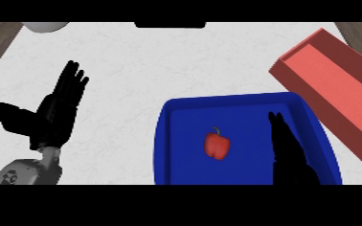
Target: Pick the bell pepper from the tray and place it in the cardboard box
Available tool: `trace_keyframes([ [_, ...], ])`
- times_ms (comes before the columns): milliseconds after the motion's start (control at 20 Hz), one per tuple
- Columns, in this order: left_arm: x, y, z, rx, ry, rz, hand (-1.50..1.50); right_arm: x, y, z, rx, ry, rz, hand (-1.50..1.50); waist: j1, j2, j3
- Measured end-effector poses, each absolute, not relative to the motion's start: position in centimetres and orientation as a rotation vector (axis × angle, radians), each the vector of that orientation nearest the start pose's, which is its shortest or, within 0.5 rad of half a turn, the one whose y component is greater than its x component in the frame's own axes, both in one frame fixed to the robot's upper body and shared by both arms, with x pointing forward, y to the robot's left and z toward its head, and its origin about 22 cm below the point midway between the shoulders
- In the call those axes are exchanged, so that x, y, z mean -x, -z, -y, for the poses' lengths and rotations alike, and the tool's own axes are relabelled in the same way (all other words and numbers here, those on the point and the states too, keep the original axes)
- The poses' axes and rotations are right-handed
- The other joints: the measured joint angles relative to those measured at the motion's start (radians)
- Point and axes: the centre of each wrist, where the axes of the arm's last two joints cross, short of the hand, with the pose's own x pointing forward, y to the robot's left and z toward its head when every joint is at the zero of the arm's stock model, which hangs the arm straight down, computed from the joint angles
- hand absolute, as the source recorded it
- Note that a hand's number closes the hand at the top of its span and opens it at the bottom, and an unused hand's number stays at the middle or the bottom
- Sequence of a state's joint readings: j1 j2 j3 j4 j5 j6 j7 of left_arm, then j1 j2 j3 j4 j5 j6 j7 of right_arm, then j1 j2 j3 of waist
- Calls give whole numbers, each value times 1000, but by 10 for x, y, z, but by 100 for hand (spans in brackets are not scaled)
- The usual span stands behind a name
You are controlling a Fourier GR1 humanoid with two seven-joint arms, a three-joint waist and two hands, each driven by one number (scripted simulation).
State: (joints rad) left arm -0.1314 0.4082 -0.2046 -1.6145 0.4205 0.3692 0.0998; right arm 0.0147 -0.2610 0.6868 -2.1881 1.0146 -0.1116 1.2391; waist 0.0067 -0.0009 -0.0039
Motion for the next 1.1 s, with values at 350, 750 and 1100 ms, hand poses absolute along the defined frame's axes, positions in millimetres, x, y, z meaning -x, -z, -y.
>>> trace_keyframes([
  [350,-265,-57,-261,-74,-109,1545,0,-164,-113,109,937,-467,1151,-150,-4,0,2],
  [750,-262,-53,-256,-71,-110,1545,0,-176,-102,96,932,-483,1111,-150,-3,1,3],
  [1100,-264,-56,-259,-68,-113,1546,0,-183,-89,96,963,-500,1061,-150,-5,1,3],
])
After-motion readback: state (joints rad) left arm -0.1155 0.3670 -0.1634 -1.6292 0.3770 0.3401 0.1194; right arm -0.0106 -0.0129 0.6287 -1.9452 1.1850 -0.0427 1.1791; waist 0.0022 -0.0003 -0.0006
